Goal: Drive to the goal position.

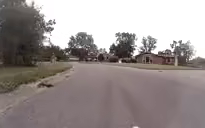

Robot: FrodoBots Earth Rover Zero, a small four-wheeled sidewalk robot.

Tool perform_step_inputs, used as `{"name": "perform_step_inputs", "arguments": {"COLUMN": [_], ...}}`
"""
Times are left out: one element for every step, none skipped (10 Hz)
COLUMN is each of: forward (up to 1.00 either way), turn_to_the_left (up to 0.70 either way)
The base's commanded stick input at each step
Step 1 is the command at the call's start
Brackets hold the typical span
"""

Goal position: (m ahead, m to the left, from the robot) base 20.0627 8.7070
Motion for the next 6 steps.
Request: {"name": "perform_step_inputs", "arguments": {"forward": [0.7,0.7,0.7,0.7,0.7,0.7], "turn_to_the_left": [0.0,0.0,0.0,0.0,0.0,0.0]}}
